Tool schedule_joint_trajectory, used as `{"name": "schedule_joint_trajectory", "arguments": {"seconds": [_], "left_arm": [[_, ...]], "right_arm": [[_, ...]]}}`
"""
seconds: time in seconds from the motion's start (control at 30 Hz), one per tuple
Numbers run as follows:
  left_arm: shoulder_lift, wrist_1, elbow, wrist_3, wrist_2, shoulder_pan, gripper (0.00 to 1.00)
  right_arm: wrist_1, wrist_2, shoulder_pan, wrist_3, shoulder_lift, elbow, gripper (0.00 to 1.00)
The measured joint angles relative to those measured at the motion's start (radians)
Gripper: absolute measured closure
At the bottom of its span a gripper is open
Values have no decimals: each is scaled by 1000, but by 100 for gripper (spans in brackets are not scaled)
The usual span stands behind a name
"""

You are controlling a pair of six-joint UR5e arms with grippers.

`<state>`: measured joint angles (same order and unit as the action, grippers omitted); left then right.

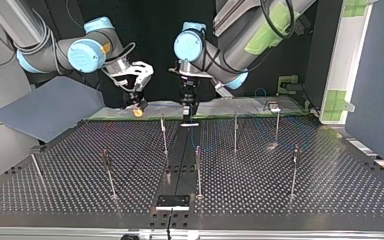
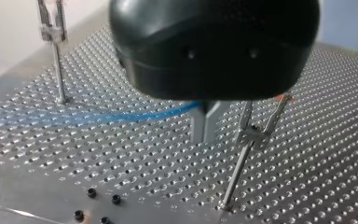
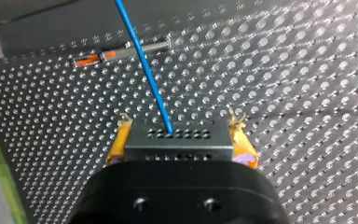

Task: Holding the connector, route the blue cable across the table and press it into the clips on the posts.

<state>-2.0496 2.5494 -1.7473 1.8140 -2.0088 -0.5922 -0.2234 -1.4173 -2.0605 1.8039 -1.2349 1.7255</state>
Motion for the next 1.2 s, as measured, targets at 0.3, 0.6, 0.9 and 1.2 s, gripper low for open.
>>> {"name": "schedule_joint_trajectory", "arguments": {"seconds": [0.3, 0.6, 0.9, 1.2], "left_arm": [[-35, -10, -83, -1, 66, 8, 100], [-88, -29, -86, 23, 96, 6, 100], [-91, -11, 1, 39, 102, 7, 100], [-122, 17, 62, 41, 118, 16, 100]], "right_arm": [[-58, 5, 10, -4, 34, 41, 100], [-79, 10, 17, -6, 70, 41, 100], [-108, 15, 39, -3, 100, 40, 100], [-139, 53, 76, 14, 106, 28, 100]]}}
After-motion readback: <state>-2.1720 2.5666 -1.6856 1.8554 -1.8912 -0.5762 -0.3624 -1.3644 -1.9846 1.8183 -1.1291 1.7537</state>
